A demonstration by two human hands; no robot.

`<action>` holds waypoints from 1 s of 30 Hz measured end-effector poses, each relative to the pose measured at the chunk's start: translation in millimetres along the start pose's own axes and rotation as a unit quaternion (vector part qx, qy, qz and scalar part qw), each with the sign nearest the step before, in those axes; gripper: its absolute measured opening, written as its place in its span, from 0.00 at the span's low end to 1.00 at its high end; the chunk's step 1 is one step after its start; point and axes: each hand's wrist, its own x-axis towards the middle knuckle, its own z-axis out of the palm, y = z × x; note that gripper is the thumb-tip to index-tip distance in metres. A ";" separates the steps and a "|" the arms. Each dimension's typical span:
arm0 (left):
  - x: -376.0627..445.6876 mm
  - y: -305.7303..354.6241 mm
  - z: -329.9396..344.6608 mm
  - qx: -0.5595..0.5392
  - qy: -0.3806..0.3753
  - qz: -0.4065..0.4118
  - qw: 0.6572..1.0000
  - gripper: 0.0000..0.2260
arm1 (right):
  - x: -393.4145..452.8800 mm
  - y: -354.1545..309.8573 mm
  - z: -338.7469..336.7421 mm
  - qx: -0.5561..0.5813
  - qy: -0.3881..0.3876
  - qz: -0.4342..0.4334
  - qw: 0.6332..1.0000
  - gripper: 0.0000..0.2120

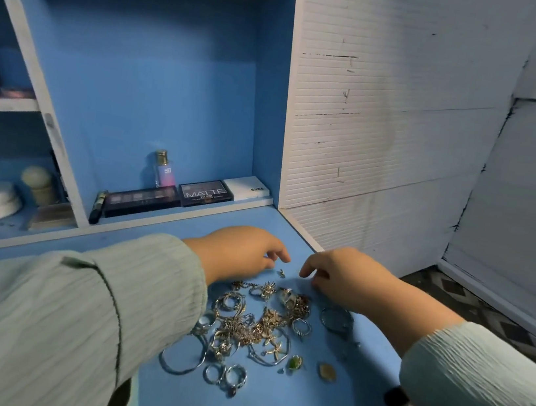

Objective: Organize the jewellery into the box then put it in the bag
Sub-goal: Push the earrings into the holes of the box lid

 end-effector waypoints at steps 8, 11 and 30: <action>10.8 -0.6 7.5 0.055 0.007 0.031 0.998 0.09 | 9.1 -4.6 2.5 -0.096 0.012 -0.049 0.994 0.12; 11.8 -1.4 7.8 0.065 0.017 0.024 0.997 0.06 | 9.4 -7.7 1.6 -0.138 0.017 -0.084 0.987 0.13; -3.1 -19.3 3.7 0.007 0.023 -0.084 0.996 0.05 | 14.3 -19.6 2.9 -0.234 0.034 -0.122 0.964 0.08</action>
